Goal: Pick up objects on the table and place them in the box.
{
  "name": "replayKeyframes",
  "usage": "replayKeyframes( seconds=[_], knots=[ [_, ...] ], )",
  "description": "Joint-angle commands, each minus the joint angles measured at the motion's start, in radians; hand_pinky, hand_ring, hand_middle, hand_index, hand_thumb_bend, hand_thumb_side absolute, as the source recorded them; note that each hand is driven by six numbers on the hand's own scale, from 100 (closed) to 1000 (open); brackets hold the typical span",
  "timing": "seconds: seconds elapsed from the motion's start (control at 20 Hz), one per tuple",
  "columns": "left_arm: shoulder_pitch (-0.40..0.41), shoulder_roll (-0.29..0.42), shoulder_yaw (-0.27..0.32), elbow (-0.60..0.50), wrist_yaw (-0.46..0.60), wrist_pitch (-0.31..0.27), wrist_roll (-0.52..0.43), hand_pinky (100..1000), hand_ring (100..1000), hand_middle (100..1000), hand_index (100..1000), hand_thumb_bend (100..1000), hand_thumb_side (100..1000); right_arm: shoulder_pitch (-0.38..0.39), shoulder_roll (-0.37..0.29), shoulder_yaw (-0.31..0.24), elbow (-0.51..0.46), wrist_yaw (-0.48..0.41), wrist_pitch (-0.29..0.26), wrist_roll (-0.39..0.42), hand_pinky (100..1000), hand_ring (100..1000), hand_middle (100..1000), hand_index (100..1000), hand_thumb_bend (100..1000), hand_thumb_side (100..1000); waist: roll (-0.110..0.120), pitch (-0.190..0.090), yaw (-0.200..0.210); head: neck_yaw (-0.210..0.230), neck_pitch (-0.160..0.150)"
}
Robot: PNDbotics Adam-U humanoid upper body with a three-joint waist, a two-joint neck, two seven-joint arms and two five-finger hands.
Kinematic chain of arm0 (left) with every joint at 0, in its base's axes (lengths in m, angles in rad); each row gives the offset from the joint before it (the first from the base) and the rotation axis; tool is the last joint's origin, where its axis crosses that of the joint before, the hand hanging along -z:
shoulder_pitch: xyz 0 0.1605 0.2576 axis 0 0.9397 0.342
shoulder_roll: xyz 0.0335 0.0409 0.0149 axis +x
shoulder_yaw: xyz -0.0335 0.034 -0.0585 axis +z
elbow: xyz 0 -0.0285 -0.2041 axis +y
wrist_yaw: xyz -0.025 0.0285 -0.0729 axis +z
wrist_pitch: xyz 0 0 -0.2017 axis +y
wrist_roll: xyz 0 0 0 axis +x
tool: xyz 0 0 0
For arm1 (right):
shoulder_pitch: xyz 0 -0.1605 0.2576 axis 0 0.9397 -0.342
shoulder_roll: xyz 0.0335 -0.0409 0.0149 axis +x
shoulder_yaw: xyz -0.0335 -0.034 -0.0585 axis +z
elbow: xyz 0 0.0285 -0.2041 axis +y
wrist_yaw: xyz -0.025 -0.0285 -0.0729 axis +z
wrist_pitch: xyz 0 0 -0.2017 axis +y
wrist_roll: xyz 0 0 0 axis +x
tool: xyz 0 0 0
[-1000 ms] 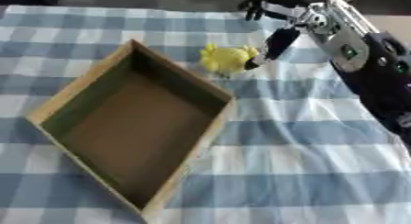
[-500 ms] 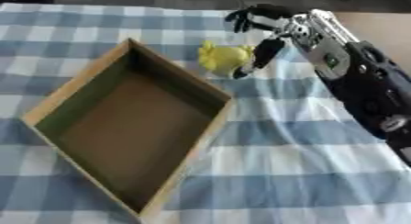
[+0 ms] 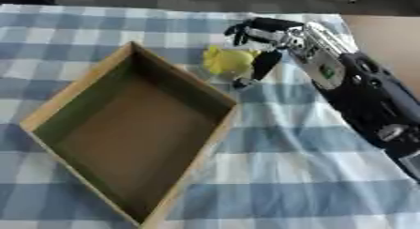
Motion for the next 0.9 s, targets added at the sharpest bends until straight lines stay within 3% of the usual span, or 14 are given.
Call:
replayKeyframes(
  seconds=[0.05,0.5,0.7,0.9],
  knots=[
    [-0.008,0.008,-0.003,-0.018,0.001,-0.001,-0.004,604,550,530,891,100,813,-0.02,-0.012,-0.002,0.011,0.035,0.001,0.0,845,827,735,932,567,343,0.002,-0.016,0.004,-0.006,-0.013],
    [-0.008,0.008,-0.004,-0.018,0.002,-0.001,-0.007,605,551,531,891,100,814,-0.023,-0.005,0.013,0.017,0.075,-0.016,0.017,828,813,619,817,356,358,0.0,-0.013,0.008,-0.009,-0.004],
    [-0.007,0.008,-0.004,-0.018,0.002,-0.001,-0.008,605,551,531,892,100,815,-0.024,-0.002,0.014,0.01,0.055,-0.019,0.022,811,780,540,757,218,361,0.001,-0.015,0.006,-0.007,0.001],
    [-0.006,0.009,-0.003,-0.018,0.002,0.0,-0.008,606,552,532,892,100,816,-0.032,-0.01,0.016,-0.024,0.014,-0.01,0.033,801,753,507,725,199,358,0.001,-0.02,0.001,-0.003,0.009]
  ],
)
